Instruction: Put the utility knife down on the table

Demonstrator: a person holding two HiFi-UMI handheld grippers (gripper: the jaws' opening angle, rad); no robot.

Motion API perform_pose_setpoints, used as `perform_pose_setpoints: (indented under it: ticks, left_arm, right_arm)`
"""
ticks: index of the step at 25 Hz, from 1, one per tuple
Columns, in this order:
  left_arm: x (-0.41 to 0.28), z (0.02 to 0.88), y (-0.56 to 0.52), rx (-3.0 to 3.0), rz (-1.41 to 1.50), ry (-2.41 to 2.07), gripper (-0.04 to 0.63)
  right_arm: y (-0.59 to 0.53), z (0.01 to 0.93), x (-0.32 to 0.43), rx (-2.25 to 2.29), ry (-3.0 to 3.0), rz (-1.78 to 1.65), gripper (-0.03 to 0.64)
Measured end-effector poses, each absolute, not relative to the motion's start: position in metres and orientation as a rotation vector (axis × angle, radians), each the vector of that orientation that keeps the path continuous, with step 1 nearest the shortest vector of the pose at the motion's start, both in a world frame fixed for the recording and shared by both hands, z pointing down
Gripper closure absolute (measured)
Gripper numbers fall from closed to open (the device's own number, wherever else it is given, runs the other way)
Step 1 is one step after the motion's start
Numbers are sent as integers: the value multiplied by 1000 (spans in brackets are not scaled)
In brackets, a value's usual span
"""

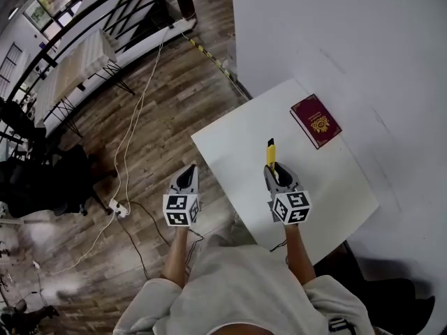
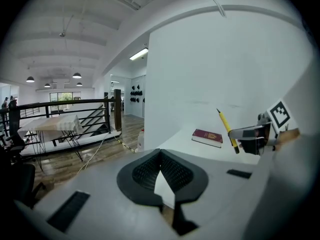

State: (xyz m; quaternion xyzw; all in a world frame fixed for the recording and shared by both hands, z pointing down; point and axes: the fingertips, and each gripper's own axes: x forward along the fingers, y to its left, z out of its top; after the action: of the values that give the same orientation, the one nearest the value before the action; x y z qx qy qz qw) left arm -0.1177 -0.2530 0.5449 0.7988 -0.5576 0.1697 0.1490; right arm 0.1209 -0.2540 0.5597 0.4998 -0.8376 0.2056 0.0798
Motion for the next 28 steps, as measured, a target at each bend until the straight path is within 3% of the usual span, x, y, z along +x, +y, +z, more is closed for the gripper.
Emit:
perform_pose_setpoints:
  ticks: [28]
  left_arm:
    - [-159, 595, -304, 2267, 490, -1478, 589]
  right_arm:
    - [-291, 612, 82, 1452, -2326, 662, 505]
